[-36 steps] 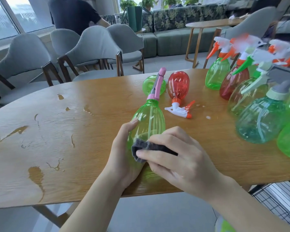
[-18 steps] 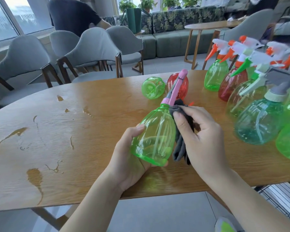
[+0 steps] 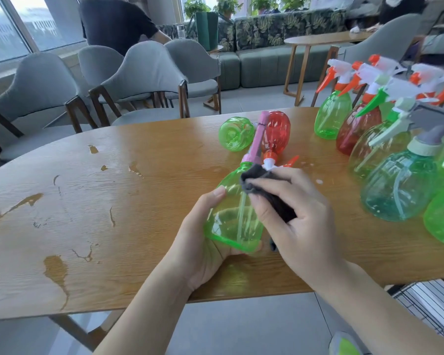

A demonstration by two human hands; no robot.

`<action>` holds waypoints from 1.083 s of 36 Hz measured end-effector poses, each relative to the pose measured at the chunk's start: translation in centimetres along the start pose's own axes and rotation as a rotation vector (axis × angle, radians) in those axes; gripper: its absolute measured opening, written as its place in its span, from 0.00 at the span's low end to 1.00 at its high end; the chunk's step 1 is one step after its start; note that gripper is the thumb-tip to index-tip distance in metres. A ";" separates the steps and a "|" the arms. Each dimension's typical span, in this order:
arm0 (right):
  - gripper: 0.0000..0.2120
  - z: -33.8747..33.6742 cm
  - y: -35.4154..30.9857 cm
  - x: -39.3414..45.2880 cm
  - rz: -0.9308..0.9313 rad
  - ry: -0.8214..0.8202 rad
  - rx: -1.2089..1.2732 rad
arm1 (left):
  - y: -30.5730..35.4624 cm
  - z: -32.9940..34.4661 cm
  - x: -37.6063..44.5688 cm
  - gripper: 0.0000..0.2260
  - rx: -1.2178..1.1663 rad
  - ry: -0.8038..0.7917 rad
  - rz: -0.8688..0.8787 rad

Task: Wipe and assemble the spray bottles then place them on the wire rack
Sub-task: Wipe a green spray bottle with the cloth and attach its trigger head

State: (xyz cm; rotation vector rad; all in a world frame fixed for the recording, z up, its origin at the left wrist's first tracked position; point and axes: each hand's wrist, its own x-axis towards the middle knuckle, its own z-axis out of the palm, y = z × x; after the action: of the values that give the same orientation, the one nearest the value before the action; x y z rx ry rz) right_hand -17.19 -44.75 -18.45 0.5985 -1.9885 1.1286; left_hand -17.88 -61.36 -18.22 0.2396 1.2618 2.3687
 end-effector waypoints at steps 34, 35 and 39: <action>0.09 0.0 -0.5 0.0 0.056 0.048 0.045 | 0.4 -0.3 -0.5 0.37 0.000 0.011 0.013; 0.09 0.0 -0.4 0.0 0.040 0.046 0.032 | 0.4 -0.3 -0.4 0.37 0.009 0.019 0.010; 0.10 -0.3 0.1 0.3 0.119 0.057 0.032 | 0.3 -0.5 -0.4 0.34 0.063 0.043 -0.021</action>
State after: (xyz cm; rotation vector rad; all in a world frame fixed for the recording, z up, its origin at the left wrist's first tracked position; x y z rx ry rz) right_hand -17.30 -44.44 -18.11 0.4644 -1.9820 1.2372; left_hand -17.81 -62.03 -18.22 0.1944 1.3543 2.3299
